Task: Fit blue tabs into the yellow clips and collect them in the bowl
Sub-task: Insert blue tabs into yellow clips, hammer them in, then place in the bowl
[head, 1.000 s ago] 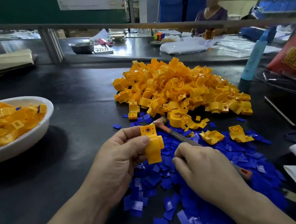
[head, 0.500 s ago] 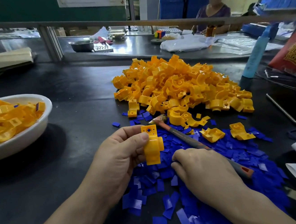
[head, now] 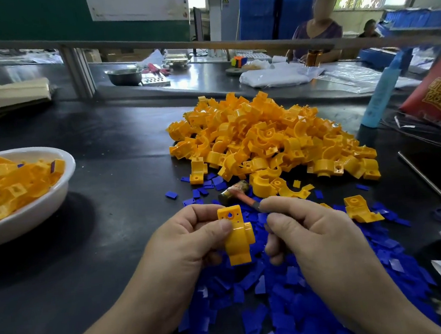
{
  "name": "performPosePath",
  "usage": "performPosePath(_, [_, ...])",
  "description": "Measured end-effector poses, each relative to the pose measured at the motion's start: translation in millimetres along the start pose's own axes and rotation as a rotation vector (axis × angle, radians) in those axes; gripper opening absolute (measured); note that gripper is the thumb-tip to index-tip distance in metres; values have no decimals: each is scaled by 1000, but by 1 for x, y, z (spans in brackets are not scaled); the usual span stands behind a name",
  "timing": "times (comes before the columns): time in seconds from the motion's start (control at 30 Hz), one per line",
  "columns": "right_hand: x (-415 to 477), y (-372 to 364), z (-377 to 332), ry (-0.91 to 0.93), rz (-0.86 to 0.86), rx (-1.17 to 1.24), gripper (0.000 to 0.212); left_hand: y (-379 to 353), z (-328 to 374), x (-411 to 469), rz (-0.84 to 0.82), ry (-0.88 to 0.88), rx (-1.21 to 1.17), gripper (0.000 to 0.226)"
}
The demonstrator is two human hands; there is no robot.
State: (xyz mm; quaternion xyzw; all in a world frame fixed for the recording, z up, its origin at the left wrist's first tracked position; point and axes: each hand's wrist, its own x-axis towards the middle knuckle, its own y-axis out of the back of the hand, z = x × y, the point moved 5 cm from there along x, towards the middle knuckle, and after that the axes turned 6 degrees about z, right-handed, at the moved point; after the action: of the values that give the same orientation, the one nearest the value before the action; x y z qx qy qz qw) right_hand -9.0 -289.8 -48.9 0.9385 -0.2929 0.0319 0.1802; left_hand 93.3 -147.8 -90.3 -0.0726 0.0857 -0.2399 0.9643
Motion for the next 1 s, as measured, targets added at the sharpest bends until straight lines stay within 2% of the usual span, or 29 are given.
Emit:
performPosePath(0.07, [0,-1,-4,-42,-26,163,26,-2,1,-3,-13,-16,30,38])
performPosePath(0.13, [0,-1,-6,-39,-23,219,24,-5,2,-6,-23,-34,49,44])
performPosePath(0.27, [-2,-4,-6,63,3,8,12,-10,3,-9,-59,-55,80,51])
performPosePath(0.37, [-5,-4,-8,116,19,-57,13,-10,5,-10,-62,-74,65,43])
performPosePath(0.5, [-5,-3,-9,141,16,-34,8,-10,5,-11,-75,-102,82,37])
performPosePath(0.57, [-5,-4,-8,107,-23,42,17,-9,3,-11,-77,-96,82,38])
performPosePath(0.67, [-4,-5,-7,82,-56,109,19,-9,2,-10,-88,-89,90,41])
performPosePath(0.87, [-5,-7,-6,151,-24,42,27,-9,1,-10,-104,-83,115,36])
performPosePath(1.0, [-5,-6,-8,176,-18,6,18,-8,-1,-8,-103,-60,92,41])
